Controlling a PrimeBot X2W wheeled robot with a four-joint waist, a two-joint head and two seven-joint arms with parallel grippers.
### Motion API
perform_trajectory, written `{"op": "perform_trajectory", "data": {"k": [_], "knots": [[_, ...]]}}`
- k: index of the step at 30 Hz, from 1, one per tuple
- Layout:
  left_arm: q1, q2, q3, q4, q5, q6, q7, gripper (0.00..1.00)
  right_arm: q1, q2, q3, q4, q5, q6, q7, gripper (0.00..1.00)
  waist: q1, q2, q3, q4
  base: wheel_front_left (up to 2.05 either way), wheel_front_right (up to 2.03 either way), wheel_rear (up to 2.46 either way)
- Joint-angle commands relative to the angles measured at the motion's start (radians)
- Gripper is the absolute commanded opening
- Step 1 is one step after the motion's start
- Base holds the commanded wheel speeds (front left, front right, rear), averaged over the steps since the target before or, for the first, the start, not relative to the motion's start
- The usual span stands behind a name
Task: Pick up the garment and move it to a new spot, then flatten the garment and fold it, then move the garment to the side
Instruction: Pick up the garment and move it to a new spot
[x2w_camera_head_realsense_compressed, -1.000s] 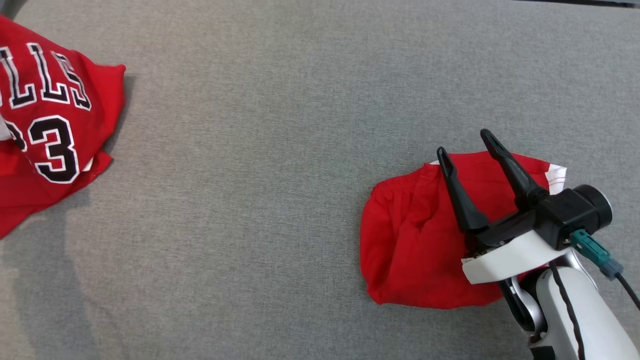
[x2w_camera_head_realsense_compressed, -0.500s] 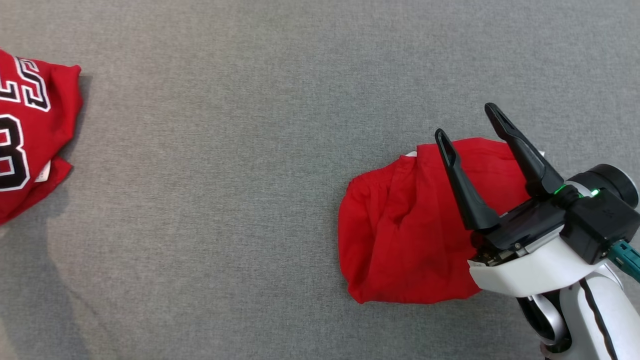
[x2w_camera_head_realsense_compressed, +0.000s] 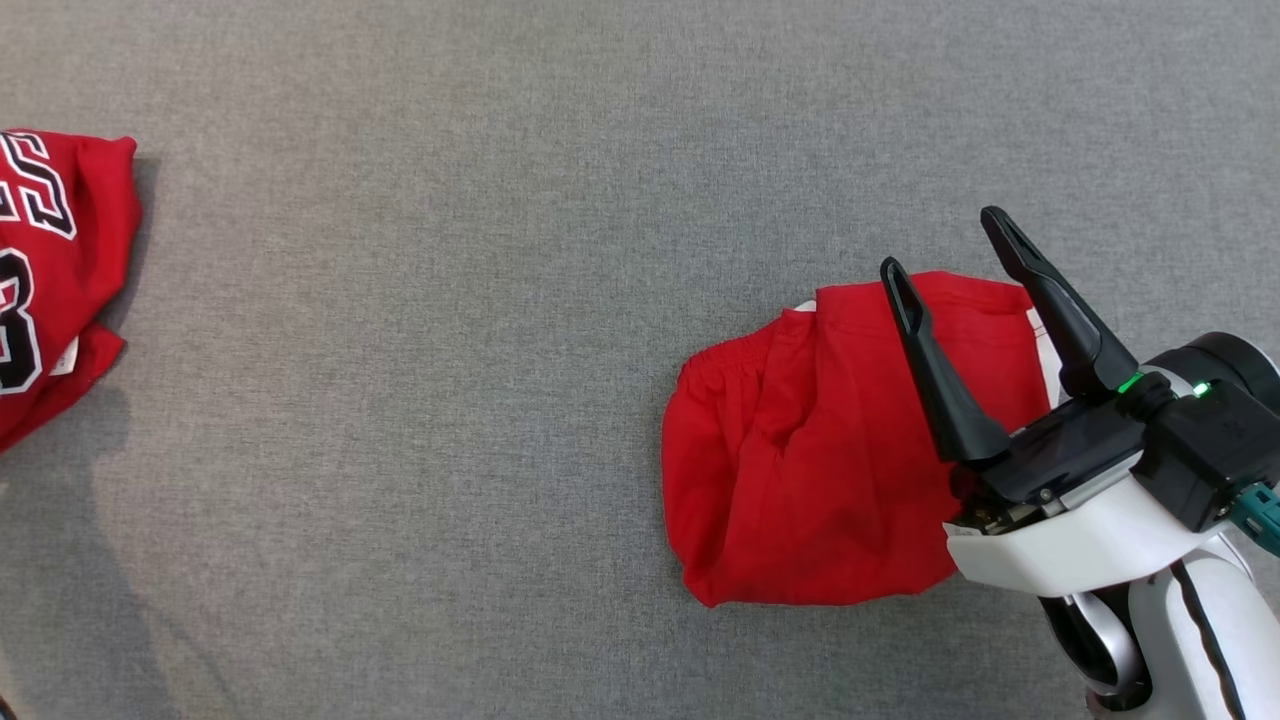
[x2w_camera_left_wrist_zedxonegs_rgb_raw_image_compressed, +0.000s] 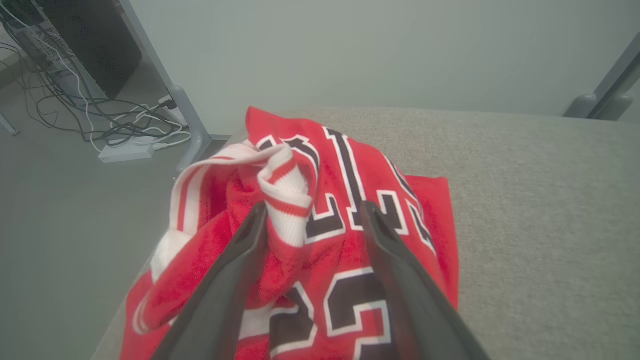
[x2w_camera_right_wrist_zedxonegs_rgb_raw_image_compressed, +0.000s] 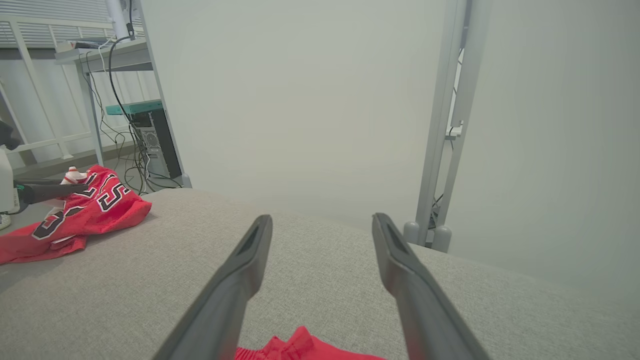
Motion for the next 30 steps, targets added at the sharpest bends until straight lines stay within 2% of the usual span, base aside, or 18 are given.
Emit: {"op": "perform_trajectory", "data": {"k": [1,8,13,17,23,30], "knots": [[0.007,0.015,0.031,-0.012,0.017,-0.001,-0.005,1.00,0.008,0.001,-0.004,0.006,0.009,0.000,-0.011,1.00,0.0000,0.0000,-0.009,0.001,0.00,0.00,0.00],[0.102,0.019,0.230,-0.151,0.165,0.048,-0.005,1.00,0.028,0.013,-0.011,0.069,0.028,0.000,-0.038,1.00,0.0000,0.0000,-0.078,0.007,0.00,0.00,0.00],[0.223,-0.009,0.375,-0.292,0.291,0.080,-0.005,1.00,0.039,0.022,-0.021,0.134,0.043,0.000,-0.061,1.00,0.0000,0.0000,-0.138,0.010,0.00,0.00,0.00],[0.315,-0.034,0.479,-0.414,0.385,0.079,-0.005,1.00,0.047,0.028,-0.033,0.182,0.040,0.000,-0.076,1.00,0.0000,0.0000,-0.182,0.007,0.00,0.00,0.00],[0.447,-0.100,0.606,-0.621,0.504,0.077,-0.005,1.00,0.057,0.037,-0.053,0.249,0.049,0.000,-0.100,1.00,0.0000,0.0000,-0.235,-0.001,0.00,0.00,0.00],[0.597,-0.212,0.681,-0.807,0.596,0.066,-0.005,1.00,0.072,0.046,-0.086,0.318,0.046,0.000,-0.124,1.00,0.0000,0.0000,-0.284,-0.026,0.00,0.00,0.00]]}}
